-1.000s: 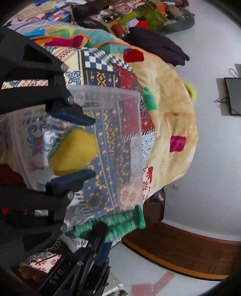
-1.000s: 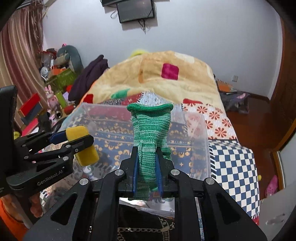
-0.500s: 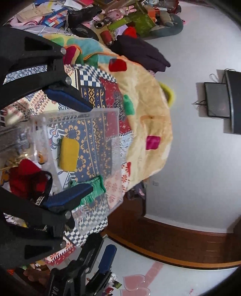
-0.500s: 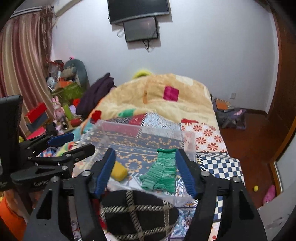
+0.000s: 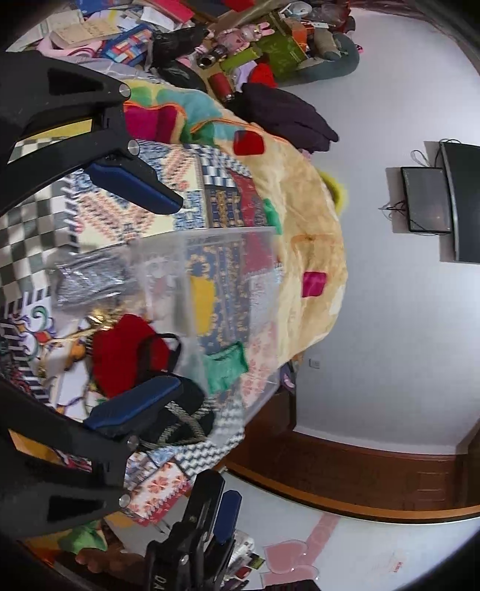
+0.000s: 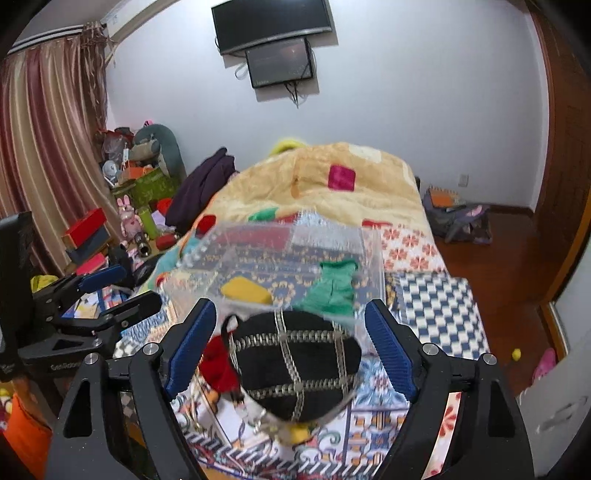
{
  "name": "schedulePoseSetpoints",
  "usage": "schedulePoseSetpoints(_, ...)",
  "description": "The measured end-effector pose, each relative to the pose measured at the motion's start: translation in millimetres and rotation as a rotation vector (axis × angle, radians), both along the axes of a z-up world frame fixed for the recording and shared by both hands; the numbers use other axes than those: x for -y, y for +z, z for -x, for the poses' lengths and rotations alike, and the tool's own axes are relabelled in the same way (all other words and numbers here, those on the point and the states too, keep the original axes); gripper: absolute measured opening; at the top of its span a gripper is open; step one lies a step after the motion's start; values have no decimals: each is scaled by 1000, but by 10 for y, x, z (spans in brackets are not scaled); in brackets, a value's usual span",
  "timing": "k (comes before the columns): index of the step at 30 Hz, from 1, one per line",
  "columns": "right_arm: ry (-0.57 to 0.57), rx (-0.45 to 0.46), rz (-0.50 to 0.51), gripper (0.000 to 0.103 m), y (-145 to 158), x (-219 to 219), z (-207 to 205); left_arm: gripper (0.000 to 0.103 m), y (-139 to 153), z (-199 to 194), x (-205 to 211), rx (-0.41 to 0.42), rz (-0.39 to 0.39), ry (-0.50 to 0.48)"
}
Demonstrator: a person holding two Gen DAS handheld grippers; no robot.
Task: Organize soft objects
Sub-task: 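Grasp the silver foil packet with the left tool while the right tool grasps the black chain bag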
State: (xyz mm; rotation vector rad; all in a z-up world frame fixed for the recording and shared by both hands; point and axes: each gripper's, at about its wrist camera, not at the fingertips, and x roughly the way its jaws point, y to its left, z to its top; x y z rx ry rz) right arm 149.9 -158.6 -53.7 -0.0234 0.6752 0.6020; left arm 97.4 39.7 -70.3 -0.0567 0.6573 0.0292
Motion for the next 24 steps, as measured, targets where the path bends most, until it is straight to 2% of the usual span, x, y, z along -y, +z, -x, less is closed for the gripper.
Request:
schedulePoseSetpoints(8, 38, -79, 58, 81, -437, -137, 34, 89, -503, -22, -59, -86, 29, 23)
schedulePoseSetpoints(13, 64, -109, 78, 79, -632, -216, 41, 70, -714, -50, -96, -136, 67, 19)
schedulePoseSetpoints(20, 89, -131, 42, 43, -698, -172, 52, 50, -843, -29, -138, -156, 101, 10)
schedulePoseSetpoints(22, 96, -127, 36, 37, -692, -158, 69, 40, -845, -11, -144, -155, 105, 6)
schedulePoseSetpoints(24, 93, -118, 36, 35, -673, -155, 96, 37, -844, 1, -147, -155, 103, 6)
